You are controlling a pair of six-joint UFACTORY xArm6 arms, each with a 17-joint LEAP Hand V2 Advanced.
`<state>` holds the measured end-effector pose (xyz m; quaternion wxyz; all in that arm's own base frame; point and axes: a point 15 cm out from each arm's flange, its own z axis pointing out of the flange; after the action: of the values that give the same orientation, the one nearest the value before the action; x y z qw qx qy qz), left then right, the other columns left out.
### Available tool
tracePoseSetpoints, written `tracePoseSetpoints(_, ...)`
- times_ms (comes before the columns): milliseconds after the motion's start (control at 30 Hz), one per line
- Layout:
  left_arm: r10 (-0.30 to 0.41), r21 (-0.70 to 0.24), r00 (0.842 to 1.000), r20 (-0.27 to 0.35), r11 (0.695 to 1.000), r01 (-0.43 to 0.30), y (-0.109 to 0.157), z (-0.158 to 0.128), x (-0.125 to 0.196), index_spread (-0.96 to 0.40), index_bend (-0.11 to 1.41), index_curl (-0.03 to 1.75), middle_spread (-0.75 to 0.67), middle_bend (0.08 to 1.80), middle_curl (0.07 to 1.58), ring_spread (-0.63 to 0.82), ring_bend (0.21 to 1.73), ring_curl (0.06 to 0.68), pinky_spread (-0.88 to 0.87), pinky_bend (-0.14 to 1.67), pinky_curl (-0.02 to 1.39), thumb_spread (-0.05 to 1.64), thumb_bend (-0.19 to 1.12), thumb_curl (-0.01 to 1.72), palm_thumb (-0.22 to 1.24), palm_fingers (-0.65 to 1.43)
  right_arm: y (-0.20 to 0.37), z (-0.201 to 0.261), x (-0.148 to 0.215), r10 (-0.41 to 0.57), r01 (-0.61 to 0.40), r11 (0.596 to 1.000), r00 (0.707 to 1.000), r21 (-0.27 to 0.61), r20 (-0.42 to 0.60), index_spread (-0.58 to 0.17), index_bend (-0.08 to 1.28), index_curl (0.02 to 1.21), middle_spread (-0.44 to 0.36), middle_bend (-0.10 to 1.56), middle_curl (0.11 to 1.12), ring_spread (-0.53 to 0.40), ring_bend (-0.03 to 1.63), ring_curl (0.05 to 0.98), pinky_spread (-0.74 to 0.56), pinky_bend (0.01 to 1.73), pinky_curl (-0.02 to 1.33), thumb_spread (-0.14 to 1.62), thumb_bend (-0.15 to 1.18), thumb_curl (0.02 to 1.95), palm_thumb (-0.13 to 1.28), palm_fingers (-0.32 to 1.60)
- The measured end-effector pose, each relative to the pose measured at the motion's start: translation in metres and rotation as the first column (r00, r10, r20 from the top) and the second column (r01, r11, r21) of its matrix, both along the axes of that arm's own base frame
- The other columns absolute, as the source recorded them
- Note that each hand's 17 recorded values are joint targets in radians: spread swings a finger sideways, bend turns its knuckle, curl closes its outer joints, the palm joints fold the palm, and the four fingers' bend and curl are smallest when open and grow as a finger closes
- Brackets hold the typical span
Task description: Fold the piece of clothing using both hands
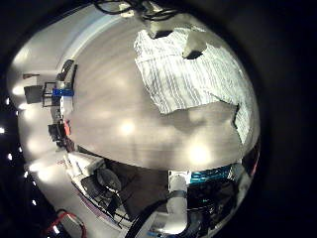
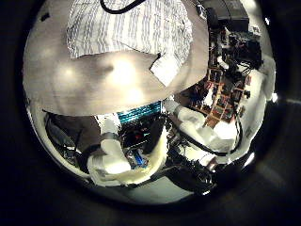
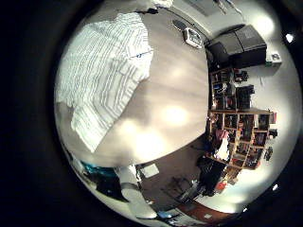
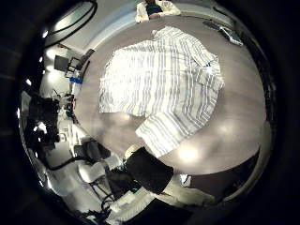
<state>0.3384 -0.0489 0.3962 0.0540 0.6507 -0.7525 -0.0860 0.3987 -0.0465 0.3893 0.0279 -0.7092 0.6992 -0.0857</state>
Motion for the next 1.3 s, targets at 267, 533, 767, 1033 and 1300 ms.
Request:
tracePoseSetpoints(267, 0.0, -0.007, 1.0, 0.003, 1.0, 0.0, -0.001, 0.002, -0.002, -0.04, 0.17, 0.35, 0.24, 0.19, 0.33, 0.42, 0.63, 0.195, 0.41, 0.36, 0.35, 1.07, -0.02, 0.28, 0.1, 0.15, -0.013, -0.003, -0.007, -0.017, 0.017, 1.0, 1.0, 0.001, -0.017, -0.359, 0.16, 0.29, -0.021, 0.24, 0.36, 0.089, 0.52, 0.202, 0.34, 0.58, 0.17, 1.27, -0.01, 0.24, 0.26, 0.24)
tracePoseSetpoints(533, -0.036, 0.013, 0.999, -0.016, 0.999, 0.037, 0.005, -0.015, 0.0, -0.04, 0.17, 0.35, 0.23, 0.18, 0.33, 0.41, 0.62, 0.194, 0.42, 0.36, 0.34, 1.08, -0.01, 0.29, 0.13, 0.15, -0.014, 0.0, -0.022, -0.027, 0.027, 1.0, 0.999, 0.003, -0.042, -0.362, 0.16, 0.29, -0.023, 0.26, 0.36, 0.089, 0.51, 0.203, 0.34, 0.57, 0.17, 1.27, -0.01, 0.24, 0.26, 0.25)
tracePoseSetpoints(767, -0.082, 0.027, 0.996, -0.025, 0.996, 0.082, 0.042, -0.054, 0.026, -0.06, 0.16, 0.34, 0.22, 0.18, 0.32, 0.42, 0.64, 0.199, 0.42, 0.37, 0.35, 1.1, -0.02, 0.29, 0.17, 0.13, -0.012, 0.005, -0.044, -0.043, 0.043, 0.999, 0.996, 0.008, -0.079, -0.361, 0.16, 0.29, -0.027, 0.27, 0.37, 0.097, 0.51, 0.206, 0.34, 0.56, 0.17, 1.27, -0.01, 0.24, 0.26, 0.26)
tracePoseSetpoints(1033, -0.151, 0.042, 0.988, -0.027, 0.987, 0.152, 0.061, -0.128, 0.046, -0.08, 0.16, 0.34, 0.22, 0.18, 0.32, 0.41, 0.64, 0.201, 0.42, 0.4, 0.35, 1.07, -0.02, 0.3, 0.22, 0.09, -0.011, 0.001, -0.052, -0.047, 0.048, 0.999, 0.995, 0.008, -0.091, -0.363, 0.16, 0.29, -0.027, 0.26, 0.37, 0.101, 0.51, 0.207, 0.35, 0.55, 0.18, 1.27, -0.01, 0.24, 0.26, 0.26)
tracePoseSetpoints(1300, -0.191, 0.056, 0.979, -0.074, 0.979, 0.195, 0.063, -0.185, 0.056, -0.07, 0.16, 0.32, 0.21, 0.19, 0.32, 0.41, 0.65, 0.207, 0.39, 0.42, 0.36, 1.02, -0.02, 0.31, 0.24, 0.07, -0.01, -0.026, -0.057, -0.042, 0.045, 0.999, 0.988, 0.013, -0.148, -0.363, 0.16, 0.29, -0.027, 0.27, 0.36, 0.093, 0.51, 0.209, 0.36, 0.55, 0.18, 1.27, -0.01, 0.24, 0.26, 0.27)
